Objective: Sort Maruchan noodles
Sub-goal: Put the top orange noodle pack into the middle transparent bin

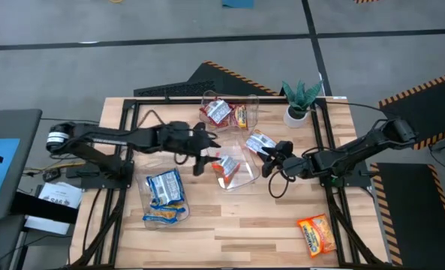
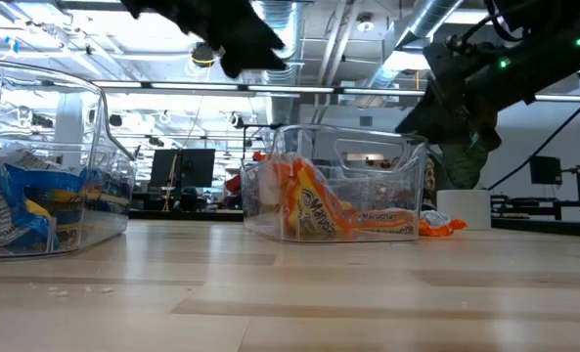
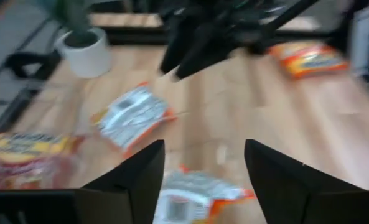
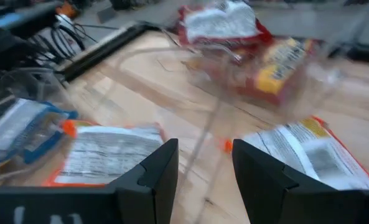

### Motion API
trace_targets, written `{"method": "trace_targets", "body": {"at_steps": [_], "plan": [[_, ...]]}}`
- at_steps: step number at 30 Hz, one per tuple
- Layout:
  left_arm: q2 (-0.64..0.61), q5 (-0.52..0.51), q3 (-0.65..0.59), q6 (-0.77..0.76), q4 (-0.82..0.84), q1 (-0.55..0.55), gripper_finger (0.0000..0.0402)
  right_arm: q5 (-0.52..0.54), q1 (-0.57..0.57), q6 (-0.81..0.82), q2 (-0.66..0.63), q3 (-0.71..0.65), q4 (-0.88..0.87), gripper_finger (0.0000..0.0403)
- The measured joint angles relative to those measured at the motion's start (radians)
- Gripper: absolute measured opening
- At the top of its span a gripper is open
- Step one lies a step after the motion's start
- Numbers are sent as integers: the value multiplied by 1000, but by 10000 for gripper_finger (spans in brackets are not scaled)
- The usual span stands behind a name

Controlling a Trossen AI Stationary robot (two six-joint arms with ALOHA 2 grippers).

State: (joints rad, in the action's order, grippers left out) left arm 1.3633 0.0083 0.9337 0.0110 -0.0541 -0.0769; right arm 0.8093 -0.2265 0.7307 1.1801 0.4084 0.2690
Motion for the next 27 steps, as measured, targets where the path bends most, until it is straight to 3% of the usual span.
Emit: {"method": "trace_targets", "body": {"at_steps": [4,9,13,19,27], "plan": [[-123,97,-23,-35,37,21,220,0,24,104,0,0,-124,175],[-320,71,-159,-60,-34,81,217,0,60,332,33,-1,-336,175],[-465,7,-325,-102,-180,142,215,-6,60,314,93,24,-322,175],[-591,-23,-554,-158,-434,213,216,-109,95,214,206,151,-369,175],[-624,-66,-630,-186,-512,240,216,-90,148,260,325,287,-617,175]]}}
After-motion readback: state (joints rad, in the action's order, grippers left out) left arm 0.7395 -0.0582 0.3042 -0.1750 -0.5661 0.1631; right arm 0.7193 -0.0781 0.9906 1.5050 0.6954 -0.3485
